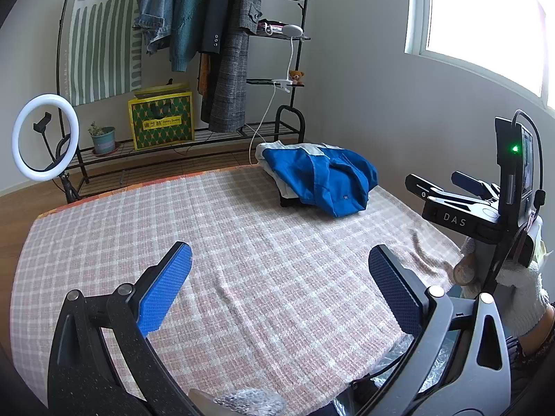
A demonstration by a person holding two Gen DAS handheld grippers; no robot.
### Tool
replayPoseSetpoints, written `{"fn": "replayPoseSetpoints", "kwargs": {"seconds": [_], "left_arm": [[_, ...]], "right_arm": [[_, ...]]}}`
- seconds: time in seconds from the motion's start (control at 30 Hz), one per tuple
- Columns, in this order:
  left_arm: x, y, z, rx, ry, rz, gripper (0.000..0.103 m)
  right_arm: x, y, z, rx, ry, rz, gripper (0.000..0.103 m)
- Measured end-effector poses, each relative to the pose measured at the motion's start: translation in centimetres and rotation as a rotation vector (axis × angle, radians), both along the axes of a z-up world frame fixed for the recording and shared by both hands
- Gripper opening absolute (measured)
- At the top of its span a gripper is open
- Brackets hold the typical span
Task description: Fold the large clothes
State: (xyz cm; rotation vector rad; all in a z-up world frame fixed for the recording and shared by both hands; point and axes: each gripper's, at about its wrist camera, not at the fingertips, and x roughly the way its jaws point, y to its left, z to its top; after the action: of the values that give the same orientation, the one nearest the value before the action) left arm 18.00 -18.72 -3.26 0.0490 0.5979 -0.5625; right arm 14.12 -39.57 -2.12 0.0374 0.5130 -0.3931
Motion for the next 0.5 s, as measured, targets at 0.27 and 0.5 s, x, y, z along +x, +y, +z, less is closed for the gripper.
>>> {"fn": "replayPoseSetpoints", "kwargs": {"seconds": [0.27,0.5], "left_arm": [[0.02,0.13,0.00,-0.001,0.000,-0.002,0.103],[0.00,0.09,0.02,-0.003,0.001,-0.001,0.103]], "right_arm": [[-0.04,-0.01,-0.12,0.000,0.002,0.000,0.101],[0.01,0.02,-0.31,0.002,0.005,-0.003,0.101]]}}
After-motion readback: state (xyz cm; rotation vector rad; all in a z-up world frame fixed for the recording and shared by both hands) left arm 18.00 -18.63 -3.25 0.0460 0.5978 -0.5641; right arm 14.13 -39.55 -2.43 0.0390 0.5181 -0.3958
